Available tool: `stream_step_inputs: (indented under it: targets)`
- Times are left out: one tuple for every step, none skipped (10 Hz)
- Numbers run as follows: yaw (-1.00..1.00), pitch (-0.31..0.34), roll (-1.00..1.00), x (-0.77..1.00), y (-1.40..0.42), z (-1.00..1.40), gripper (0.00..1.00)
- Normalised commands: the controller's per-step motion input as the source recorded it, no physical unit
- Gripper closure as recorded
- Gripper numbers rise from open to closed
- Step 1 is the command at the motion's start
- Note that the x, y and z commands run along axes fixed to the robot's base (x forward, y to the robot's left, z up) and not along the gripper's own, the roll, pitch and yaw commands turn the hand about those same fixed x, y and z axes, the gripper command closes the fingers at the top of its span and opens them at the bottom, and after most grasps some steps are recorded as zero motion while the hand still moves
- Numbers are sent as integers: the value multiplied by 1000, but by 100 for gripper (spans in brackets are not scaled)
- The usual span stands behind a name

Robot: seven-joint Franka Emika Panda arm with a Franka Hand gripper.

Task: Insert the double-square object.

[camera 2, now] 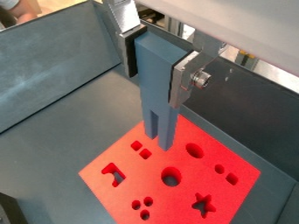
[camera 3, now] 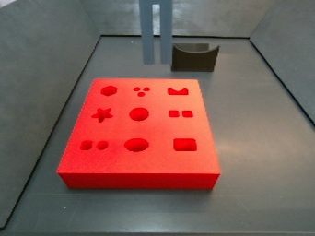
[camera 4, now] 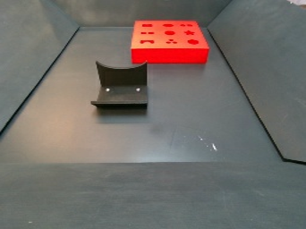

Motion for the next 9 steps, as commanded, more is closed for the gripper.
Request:
stream_step_inputs:
  targets:
    - [0, 290, 487, 734, -103, -43, 100]
    - [0, 277, 500, 706, -131, -31, 100]
    - [0, 289, 469, 683, -240, -114, 100]
    - [0, 139, 144, 477, -60, -351, 100]
    - [-26, 64, 69, 446, 0, -389, 100]
    - [-3, 0, 30, 489, 0, -426, 100]
    - [0, 53, 51, 574, 0, -363, 100]
    - [0, 100, 116, 674, -20, -317, 100]
    - [0, 83, 179, 634, -120, -366, 100]
